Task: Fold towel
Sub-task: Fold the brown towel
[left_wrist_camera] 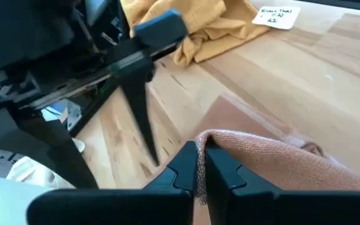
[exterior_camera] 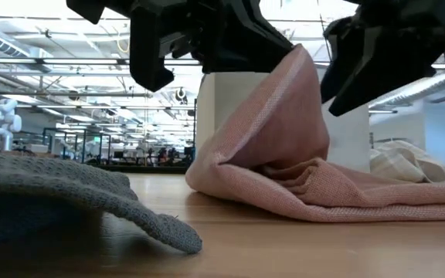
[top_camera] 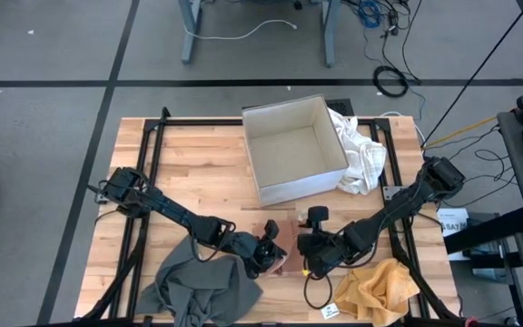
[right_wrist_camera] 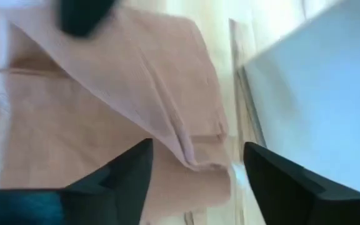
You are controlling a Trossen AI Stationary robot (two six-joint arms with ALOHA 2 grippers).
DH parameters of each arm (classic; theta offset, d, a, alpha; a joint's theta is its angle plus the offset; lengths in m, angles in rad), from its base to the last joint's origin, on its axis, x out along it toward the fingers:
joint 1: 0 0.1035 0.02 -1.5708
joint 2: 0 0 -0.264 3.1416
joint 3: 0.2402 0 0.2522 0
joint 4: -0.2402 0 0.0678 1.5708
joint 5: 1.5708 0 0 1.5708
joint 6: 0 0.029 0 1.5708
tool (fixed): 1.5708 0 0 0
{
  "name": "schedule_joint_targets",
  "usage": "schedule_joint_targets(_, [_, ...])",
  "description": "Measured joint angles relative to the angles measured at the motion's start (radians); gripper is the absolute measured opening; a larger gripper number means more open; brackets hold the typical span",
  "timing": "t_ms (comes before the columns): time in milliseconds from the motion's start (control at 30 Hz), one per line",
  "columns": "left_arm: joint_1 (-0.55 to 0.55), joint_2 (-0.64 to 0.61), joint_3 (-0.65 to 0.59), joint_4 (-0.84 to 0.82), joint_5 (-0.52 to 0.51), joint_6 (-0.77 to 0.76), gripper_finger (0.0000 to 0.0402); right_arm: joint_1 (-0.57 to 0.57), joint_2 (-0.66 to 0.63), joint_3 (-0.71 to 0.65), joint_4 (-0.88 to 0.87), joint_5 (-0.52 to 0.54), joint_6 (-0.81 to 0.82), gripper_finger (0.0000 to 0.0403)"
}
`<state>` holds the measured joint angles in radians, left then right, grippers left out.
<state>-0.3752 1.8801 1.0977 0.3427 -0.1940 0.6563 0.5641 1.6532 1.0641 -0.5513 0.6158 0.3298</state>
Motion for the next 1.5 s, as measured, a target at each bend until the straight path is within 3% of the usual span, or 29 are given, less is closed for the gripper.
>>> schedule_joint_targets(167, [0.003,0.000,0.000,0.016,0.000,0.006,0.0018,-0.016,0.036,0.000,0.068,-0.070,-0.092,0.0257])
schedule_joint_targets(433, [0.002,0.000,0.000,0.036,0.001,0.008,0.0018,-0.067,0.053,0.000,0.146,-0.069,-0.199,0.0216])
schedule_joint_targets(567, [0.002,0.000,0.000,0.041,0.002,0.009,0.0018,-0.081,0.053,0.000,0.174,-0.076,-0.286,0.0158])
schedule_joint_targets(767, [0.003,0.000,0.000,0.073,0.002,0.011,0.0018,-0.099,0.052,0.000,0.132,-0.119,-0.356,0.0017])
schedule_joint_targets(967, [0.005,0.000,-0.001,0.127,0.011,0.046,0.0018,-0.065,0.045,0.003,0.045,0.056,-0.379,0.0006])
schedule_joint_targets(1100, [0.014,0.000,-0.001,0.148,0.033,0.048,0.0018,-0.038,0.016,0.003,-0.026,0.115,-0.377,0.0005])
schedule_joint_targets(1300, [0.053,0.000,-0.001,0.152,0.153,-0.003,0.0018,-0.017,-0.014,0.003,-0.140,0.113,-0.339,0.0003])
schedule_joint_targets(1500, [0.078,0.001,-0.001,0.149,0.196,-0.030,0.0018,-0.026,-0.012,-0.016,-0.162,-0.023,-0.321,0.0005])
